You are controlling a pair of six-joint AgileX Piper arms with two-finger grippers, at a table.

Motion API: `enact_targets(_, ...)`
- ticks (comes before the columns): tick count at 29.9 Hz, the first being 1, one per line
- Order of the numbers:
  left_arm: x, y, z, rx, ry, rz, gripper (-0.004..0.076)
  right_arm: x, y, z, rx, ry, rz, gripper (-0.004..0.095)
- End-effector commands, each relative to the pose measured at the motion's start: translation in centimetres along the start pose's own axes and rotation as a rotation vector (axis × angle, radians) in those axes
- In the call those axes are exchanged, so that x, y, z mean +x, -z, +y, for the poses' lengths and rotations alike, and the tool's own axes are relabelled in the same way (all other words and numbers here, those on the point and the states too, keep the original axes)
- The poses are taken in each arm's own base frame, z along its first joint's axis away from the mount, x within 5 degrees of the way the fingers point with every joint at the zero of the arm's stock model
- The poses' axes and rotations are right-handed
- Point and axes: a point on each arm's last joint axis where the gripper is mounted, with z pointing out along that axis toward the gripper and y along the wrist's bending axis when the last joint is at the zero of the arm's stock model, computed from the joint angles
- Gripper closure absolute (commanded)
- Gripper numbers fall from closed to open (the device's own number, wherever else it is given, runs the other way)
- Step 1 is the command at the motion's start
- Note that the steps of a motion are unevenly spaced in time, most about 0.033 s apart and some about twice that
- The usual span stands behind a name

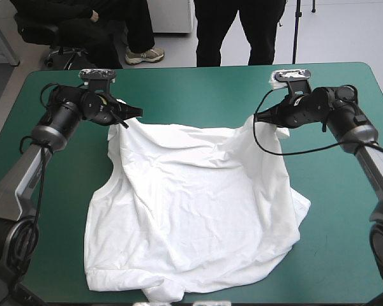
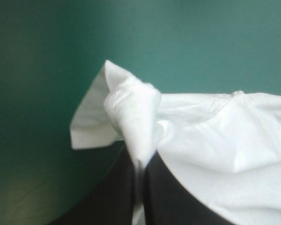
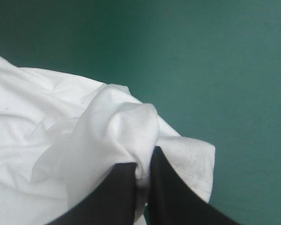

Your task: Fold the cloth

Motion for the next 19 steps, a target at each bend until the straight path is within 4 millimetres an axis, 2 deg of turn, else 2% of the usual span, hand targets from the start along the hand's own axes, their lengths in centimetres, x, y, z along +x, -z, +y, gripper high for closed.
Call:
enact_targets(1,-1.9,0.1,0.1,0.012,0.019,-0.092,0.0741,-2.2,-0.6,-1.4,0.014,-0.071,-0.088,0.0926)
enact_targets(7,-1.4,-3.6,0.4,-0.018,-0.010,-0.028,0.0741,-1.9,-4.1,-3.1,0.001,-0.139,0.028,0.0904)
enact_targets(10,-1.0,-4.7,0.4,-0.021,0.012,0.002,0.0719,-1.4,-5.2,-3.5,0.002,-0.143,0.084,0.0785)
enact_targets(11,-0.9,-5.0,0.5,-0.021,0.012,0.008,0.0680,-1.2,-5.5,-3.5,-0.005,-0.149,0.100,0.0727)
enact_targets(13,-0.8,-5.4,0.4,-0.015,0.018,0.020,0.0566,-1.0,-6.1,-3.5,-0.017,-0.150,0.121,0.0545)
enact_targets(16,-1.1,-5.1,0.4,-0.014,0.018,0.028,0.0321,-1.1,-6.1,-3.3,-0.045,-0.159,0.119,0.0327)
enact_targets(17,-1.3,-4.7,0.4,-0.019,0.009,0.031,0.0231,-1.3,-5.8,-3.1,-0.056,-0.143,0.114,0.0296)
enact_targets(19,-2.0,-3.7,0.4,-0.027,-0.010,0.032,0.0156,-2.0,-5.0,-2.9,-0.065,-0.108,0.104,0.0301)
